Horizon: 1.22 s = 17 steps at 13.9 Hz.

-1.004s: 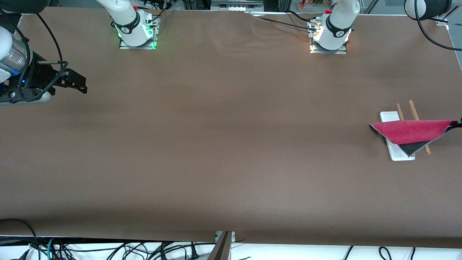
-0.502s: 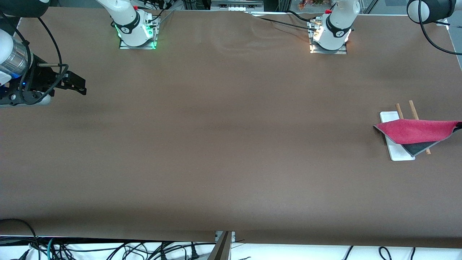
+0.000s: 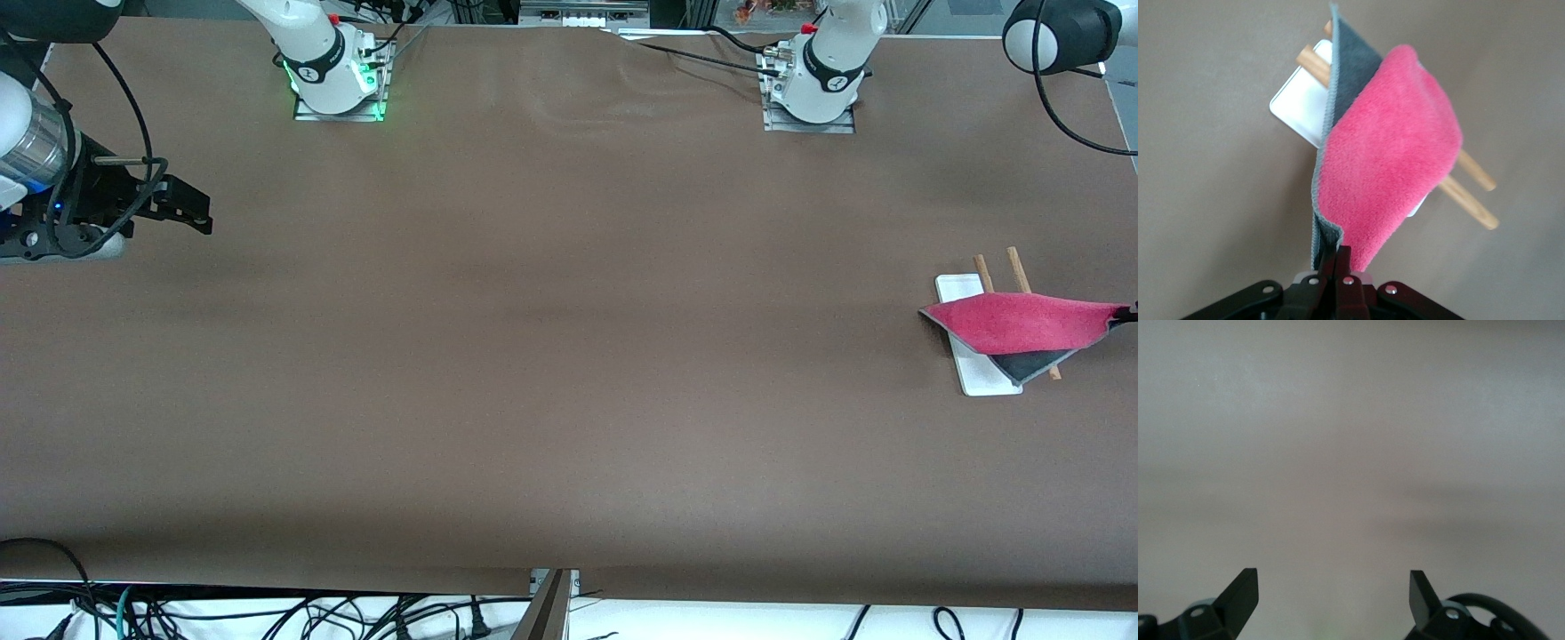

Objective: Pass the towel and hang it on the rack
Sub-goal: 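Open the left gripper to release the towel onto the rack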

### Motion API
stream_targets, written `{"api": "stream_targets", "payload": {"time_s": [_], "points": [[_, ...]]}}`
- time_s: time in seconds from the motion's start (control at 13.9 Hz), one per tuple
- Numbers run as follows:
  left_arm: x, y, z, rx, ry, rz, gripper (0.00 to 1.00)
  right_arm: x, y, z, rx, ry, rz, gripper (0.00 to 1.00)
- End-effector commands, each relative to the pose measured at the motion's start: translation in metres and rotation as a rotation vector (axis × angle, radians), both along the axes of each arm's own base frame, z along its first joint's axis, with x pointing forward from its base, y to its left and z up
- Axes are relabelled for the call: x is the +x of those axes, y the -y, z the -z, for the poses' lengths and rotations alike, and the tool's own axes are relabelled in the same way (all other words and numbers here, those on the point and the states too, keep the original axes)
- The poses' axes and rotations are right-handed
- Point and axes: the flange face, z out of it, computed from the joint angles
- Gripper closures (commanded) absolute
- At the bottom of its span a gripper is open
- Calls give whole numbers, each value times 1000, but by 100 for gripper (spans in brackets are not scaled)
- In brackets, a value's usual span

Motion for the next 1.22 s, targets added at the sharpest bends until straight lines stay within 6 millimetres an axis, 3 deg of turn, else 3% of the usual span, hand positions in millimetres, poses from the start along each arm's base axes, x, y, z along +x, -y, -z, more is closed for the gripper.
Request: {"api": "stream_targets", "payload": {"time_s": [0.0,0.07,0.14,0.29,0.43,0.72,0.79,1.0,1.15], "points": [[-2,-7,15,21,-11,29,70,2,1,-4,-11,11,1,0],[-5,-14,19,23,-7,23,15,2,1,-5,-12,13,1,0],[-9,-21,24,13,-1,27,0,2,1,-5,-12,13,0,0],[-10,-21,31,9,0,34,0,2,0,-5,-11,13,0,0],[-9,-22,23,17,13,37,0,1,0,-5,-11,11,-2,0],[4,-9,-21,36,80,61,0,2,2,-5,-11,13,3,0],[9,0,-42,47,105,71,0,2,1,-5,-12,13,1,0],[40,68,-113,79,187,157,0,2,1,-5,-12,14,1,0],[62,127,-145,106,217,202,0,2,0,-6,-10,19,1,0]]}}
